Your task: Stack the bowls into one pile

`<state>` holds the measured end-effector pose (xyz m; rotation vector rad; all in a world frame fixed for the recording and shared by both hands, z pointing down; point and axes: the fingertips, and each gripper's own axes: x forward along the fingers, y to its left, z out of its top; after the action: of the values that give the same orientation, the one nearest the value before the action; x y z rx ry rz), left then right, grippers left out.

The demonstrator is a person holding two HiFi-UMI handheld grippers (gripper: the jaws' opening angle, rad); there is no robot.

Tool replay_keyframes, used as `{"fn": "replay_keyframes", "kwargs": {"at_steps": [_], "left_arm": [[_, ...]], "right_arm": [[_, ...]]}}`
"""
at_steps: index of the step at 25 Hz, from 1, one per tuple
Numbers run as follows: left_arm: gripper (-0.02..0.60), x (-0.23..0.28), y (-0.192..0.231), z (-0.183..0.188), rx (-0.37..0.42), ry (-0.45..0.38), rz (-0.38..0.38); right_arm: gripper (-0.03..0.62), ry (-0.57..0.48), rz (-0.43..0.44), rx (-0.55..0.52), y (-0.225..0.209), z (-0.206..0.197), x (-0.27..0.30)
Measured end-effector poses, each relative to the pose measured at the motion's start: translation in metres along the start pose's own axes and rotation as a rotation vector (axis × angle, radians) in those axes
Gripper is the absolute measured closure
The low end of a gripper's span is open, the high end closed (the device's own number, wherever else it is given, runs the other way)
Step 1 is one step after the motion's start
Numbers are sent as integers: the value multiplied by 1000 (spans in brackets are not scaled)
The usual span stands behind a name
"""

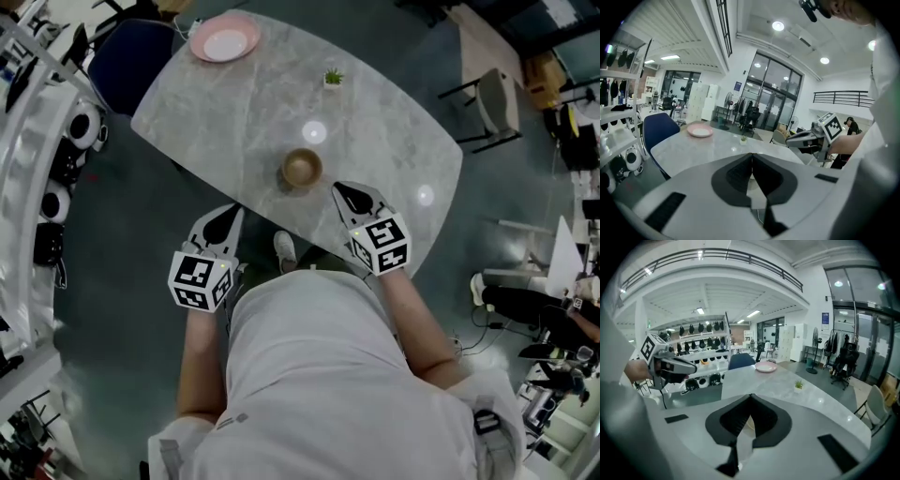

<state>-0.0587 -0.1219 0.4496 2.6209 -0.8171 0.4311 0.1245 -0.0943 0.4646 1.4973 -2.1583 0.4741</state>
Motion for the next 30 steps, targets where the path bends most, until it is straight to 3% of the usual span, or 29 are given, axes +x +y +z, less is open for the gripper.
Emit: {"fn": "replay_keyframes", "kwargs": {"at_steps": [13,22,30], "left_arm": [[578,2,-40,66,112,-126,-96],[578,5,-56,70,142,-114,-120],[578,5,-57,70,150,-94,-115]], "right_arm": [[585,-231,23,36,23,43,-61],[585,-255,43,163,29,33,-64],[585,-265,61,157,33,40,-61]]}}
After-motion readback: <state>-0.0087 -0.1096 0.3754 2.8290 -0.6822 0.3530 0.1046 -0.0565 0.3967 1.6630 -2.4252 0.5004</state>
